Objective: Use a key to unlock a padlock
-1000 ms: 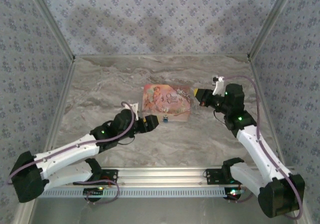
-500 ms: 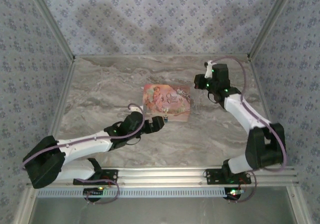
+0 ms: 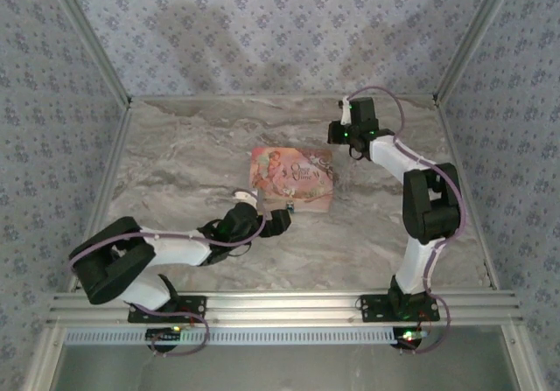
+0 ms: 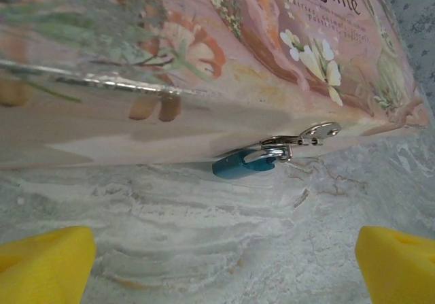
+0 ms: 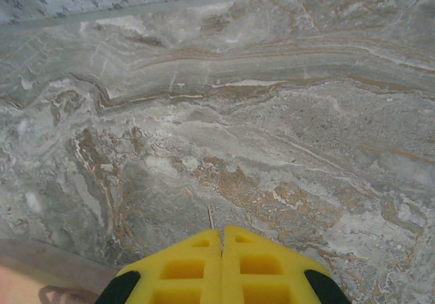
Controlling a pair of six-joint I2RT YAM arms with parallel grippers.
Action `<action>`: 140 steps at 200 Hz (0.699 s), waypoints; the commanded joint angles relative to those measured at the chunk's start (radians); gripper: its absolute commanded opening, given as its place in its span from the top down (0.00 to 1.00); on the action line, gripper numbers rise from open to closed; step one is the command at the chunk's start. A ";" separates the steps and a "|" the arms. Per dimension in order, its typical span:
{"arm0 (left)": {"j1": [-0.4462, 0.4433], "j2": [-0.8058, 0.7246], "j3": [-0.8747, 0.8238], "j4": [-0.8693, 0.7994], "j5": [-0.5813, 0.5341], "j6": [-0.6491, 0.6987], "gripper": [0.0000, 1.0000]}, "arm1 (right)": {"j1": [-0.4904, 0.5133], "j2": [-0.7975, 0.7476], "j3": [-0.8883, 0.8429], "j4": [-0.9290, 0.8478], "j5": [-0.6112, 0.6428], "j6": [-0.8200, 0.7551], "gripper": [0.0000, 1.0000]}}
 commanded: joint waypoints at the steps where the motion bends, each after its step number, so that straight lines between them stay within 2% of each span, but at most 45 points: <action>1: -0.013 0.058 0.039 0.123 0.001 0.083 0.02 | 0.004 0.032 0.040 -0.033 0.011 -0.036 1.00; 44: -0.013 0.187 0.059 0.278 0.043 0.133 0.02 | 0.009 0.066 0.051 -0.037 -0.001 -0.061 1.00; 95: -0.016 0.322 0.130 0.349 0.113 0.156 0.03 | 0.018 0.085 0.033 -0.018 -0.013 -0.066 1.00; 140: -0.016 0.370 0.159 0.411 0.160 0.185 0.05 | 0.035 0.098 0.020 -0.006 -0.021 -0.072 1.00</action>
